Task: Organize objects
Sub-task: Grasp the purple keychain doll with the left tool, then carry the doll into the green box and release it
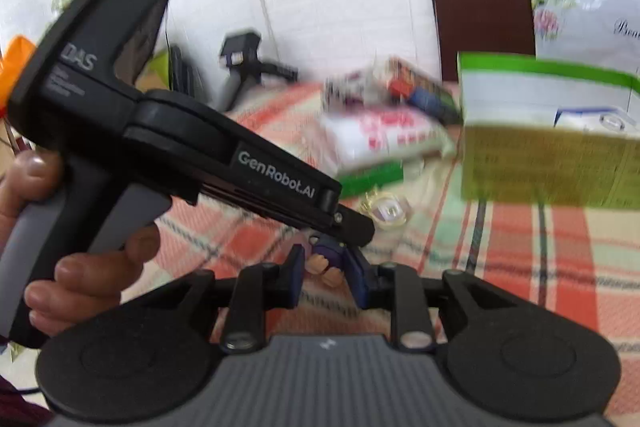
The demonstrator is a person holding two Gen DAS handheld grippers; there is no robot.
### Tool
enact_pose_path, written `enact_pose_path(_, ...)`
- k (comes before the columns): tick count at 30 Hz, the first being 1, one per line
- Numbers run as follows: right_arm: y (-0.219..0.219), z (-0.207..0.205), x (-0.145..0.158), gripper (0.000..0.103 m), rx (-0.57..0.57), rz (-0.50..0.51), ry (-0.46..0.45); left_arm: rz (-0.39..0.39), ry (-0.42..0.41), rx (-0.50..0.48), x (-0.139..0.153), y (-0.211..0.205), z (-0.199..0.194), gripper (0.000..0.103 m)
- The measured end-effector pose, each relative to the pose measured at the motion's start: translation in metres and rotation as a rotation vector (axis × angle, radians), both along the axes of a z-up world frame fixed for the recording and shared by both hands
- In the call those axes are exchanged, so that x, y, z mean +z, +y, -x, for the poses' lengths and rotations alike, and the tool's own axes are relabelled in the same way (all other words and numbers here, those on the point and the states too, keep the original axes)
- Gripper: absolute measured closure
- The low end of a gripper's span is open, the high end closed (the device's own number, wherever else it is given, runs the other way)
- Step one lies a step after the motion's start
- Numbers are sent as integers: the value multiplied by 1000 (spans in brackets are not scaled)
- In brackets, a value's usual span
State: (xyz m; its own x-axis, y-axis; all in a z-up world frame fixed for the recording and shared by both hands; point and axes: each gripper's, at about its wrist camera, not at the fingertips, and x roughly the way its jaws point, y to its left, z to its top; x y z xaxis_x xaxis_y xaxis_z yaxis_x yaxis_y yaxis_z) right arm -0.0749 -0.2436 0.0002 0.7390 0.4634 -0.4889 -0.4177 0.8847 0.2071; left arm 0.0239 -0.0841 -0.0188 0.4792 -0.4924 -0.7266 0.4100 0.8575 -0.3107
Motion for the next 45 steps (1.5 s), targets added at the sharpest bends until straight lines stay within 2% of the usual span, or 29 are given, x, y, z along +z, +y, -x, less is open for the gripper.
enact_pose_path(3, -12, 5, 23, 83, -36, -15, -114, 34, -38, -12, 29, -10, -6, 70)
enact_pose_path(10, -57, -4, 91, 83, -180, -3, -410, 72, -307, -94, 125, -64, -23, 70)
enact_pose_path(12, -74, -12, 100, 83, -219, 0, -457, 75, -358, -110, 140, -82, -32, 70)
enact_pose_path(14, -90, -23, 97, 83, -269, 19, -477, 88, -382, -125, 142, -99, -44, 72)
enact_pose_path(17, -93, -49, 76, 87, -311, 21, -401, 97, -370, -132, 123, -117, -63, 75)
enact_pose_path(19, -90, -63, 53, 87, -335, 39, -337, 76, -353, -130, 102, -129, -71, 75)
enact_pose_path(21, -85, -77, 32, 82, -358, 79, -248, 1, -347, -116, 81, -141, -76, 72)
enact_pose_path(22, -85, -81, 23, 76, -367, 85, -195, -58, -337, -101, 73, -146, -78, 72)
enact_pose_path(23, -88, -82, 18, 75, -376, 61, -162, -89, -323, -92, 66, -146, -80, 72)
enact_pose_path(25, -91, -75, 17, 75, -392, 3, -147, -64, -294, -71, 60, -130, -81, 72)
enact_pose_path(29, -77, -62, 28, 71, -393, -16, -172, -5, -290, 35, 67, -77, -76, 69)
enact_pose_path(32, -54, -56, 33, 70, -349, -29, -180, -17, -291, 129, 69, -33, -70, 69)
enact_pose_path(35, -30, -53, 36, 62, -258, -29, -159, -45, -273, 199, 63, 7, -64, 69)
enact_pose_path(36, -21, -52, 34, 60, -224, -21, -144, -56, -260, 216, 59, 19, -63, 67)
enact_pose_path(38, -1, -54, 26, 52, -152, -10, -93, -70, -227, 250, 49, 38, -63, 52)
enact_pose_path(40, 16, -58, 17, 45, -90, 5, -30, -67, -191, 270, 39, 53, -64, 43)
enact_pose_path(42, 29, -70, 7, 31, -52, 45, 23, -40, -146, 252, 30, 60, -69, 35)
enact_pose_path(43, 32, -75, 2, 17, -54, 60, 38, -25, -123, 250, 26, 63, -72, 27)
enact_pose_path(44, 35, -79, -1, 15, -60, 71, 51, -12, -112, 258, 23, 65, -77, 21)
enact_pose_path(45, 38, -85, -2, 15, -67, 78, 65, -4, -111, 267, 20, 68, -81, 20)
